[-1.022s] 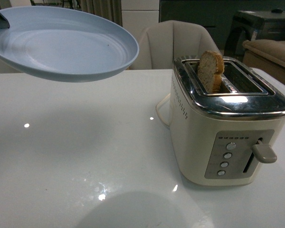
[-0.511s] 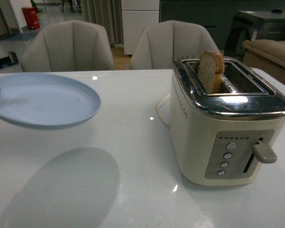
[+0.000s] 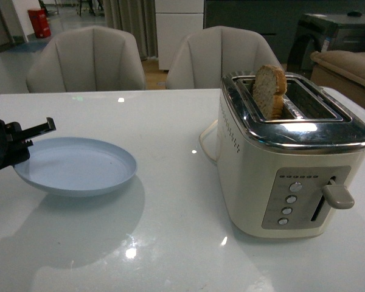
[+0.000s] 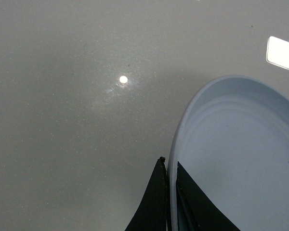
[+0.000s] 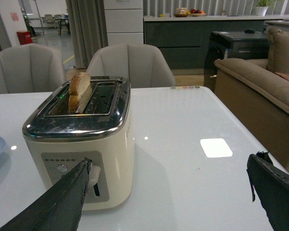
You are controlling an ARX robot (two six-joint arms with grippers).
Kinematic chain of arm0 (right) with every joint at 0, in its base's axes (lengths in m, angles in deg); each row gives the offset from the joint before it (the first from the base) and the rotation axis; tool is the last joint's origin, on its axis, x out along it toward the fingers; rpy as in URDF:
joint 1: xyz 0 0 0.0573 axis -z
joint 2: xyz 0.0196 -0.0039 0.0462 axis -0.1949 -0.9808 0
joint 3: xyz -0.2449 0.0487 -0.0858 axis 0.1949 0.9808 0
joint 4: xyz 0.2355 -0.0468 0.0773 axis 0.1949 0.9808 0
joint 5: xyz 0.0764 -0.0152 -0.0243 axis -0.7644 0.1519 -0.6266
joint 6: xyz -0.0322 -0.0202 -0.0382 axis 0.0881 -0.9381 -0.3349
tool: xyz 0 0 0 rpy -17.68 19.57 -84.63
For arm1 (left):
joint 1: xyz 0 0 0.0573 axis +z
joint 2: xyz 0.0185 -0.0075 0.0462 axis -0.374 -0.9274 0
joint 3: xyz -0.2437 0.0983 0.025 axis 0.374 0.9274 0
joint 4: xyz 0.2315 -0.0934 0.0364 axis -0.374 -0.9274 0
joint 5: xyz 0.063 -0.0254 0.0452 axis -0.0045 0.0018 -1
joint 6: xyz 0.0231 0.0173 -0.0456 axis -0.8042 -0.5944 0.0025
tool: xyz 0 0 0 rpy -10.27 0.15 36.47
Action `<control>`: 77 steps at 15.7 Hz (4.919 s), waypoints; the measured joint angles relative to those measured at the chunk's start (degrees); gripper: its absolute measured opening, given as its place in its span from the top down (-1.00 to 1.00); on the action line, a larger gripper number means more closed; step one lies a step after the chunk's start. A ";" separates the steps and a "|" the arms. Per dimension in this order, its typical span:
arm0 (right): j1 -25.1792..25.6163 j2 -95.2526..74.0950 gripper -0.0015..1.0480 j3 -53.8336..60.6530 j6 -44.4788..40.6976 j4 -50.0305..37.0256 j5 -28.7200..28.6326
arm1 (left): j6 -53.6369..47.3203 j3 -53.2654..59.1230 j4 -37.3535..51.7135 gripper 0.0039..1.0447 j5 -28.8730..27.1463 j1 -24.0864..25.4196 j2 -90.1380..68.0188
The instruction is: Left arm holds plate, right arm toasts bread
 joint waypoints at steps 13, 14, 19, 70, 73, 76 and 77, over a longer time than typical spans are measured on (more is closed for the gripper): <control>0.02 0.00 -0.88 0.00 0.00 0.00 0.00 | 0.50 -1.22 7.93 0.96 -7.06 1.68 -6.95; 0.02 0.00 -0.88 0.00 0.00 0.02 0.00 | 0.52 -0.90 8.66 0.96 -7.15 1.68 -6.95; 0.00 0.00 -0.88 0.00 0.00 0.02 0.00 | -3.15 0.90 13.94 0.66 -10.01 1.73 -8.24; -0.20 0.00 -0.88 0.00 0.00 0.00 0.00 | -19.06 58.64 15.74 0.97 6.40 -1.38 83.67; -0.20 0.00 -0.88 0.00 0.00 0.02 0.00 | -19.06 58.66 12.79 0.97 6.40 -1.38 87.67; -0.20 0.00 -0.88 0.00 0.00 0.00 0.00 | -19.06 58.66 6.27 0.97 6.40 -1.38 94.01; -0.17 0.00 -0.88 0.00 0.00 0.00 0.00 | -19.06 58.66 5.03 0.97 6.40 -1.38 95.65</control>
